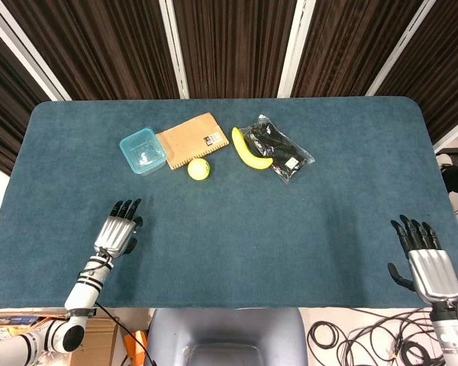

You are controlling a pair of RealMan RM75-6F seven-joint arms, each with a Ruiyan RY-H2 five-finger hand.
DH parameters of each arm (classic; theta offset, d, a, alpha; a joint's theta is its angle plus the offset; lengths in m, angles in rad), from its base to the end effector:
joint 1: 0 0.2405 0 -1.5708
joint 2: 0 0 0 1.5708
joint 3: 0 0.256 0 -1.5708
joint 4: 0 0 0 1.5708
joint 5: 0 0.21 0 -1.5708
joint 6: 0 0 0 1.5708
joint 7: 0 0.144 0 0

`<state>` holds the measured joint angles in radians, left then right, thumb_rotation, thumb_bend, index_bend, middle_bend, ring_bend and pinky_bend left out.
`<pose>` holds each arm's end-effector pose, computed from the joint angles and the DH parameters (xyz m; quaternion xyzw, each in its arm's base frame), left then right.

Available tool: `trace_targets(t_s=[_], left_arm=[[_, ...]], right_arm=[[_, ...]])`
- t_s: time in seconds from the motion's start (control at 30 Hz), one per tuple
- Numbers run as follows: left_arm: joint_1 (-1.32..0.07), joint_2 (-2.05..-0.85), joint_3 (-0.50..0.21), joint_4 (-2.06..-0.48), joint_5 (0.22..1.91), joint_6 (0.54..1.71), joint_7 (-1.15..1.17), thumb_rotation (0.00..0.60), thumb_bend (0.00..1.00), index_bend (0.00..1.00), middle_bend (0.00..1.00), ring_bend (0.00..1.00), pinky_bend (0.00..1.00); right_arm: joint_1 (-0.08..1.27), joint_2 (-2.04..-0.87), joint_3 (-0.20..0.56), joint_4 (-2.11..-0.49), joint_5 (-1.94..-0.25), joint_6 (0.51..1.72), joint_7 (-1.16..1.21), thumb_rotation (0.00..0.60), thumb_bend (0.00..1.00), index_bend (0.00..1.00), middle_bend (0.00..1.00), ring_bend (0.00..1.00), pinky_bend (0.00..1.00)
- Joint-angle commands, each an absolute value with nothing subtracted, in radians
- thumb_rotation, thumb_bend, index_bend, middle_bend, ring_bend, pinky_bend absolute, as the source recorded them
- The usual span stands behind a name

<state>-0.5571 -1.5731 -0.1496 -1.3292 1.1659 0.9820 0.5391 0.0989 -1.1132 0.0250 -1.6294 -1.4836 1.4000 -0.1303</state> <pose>-0.2357 0.3225 -0.0112 -0.7536 -0.3216 -0.2549 0.5135 -0.3144 -0.1791 0.1456 0.6365 -0.3813 0.3233 0.5872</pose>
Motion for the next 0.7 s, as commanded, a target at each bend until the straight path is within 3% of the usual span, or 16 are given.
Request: trace_targets(t_s=[0.03, 0.7], left_arm=[[-0.561, -1.580, -0.148, -1.311, 1.157, 0.985, 0.540, 0.600, 0.34, 0.43, 0.00, 0.00, 0.09], [-0.590, -1.636, -0.126, -1.174, 1.185, 0.989, 0.469, 0.600, 0.34, 0.54, 0.05, 0.00, 0.09]], right_arm=[[0.099, -1.112, 0.024, -1.629, -1.489, 1.401, -0.125, 0.600, 0.29, 0.00, 0.00, 0.00, 0.00], [0.104, -1.118, 0.024, -1.629, -1.476, 1.383, -0.144, 0.600, 0.29, 0.00, 0.00, 0.00, 0.01]])
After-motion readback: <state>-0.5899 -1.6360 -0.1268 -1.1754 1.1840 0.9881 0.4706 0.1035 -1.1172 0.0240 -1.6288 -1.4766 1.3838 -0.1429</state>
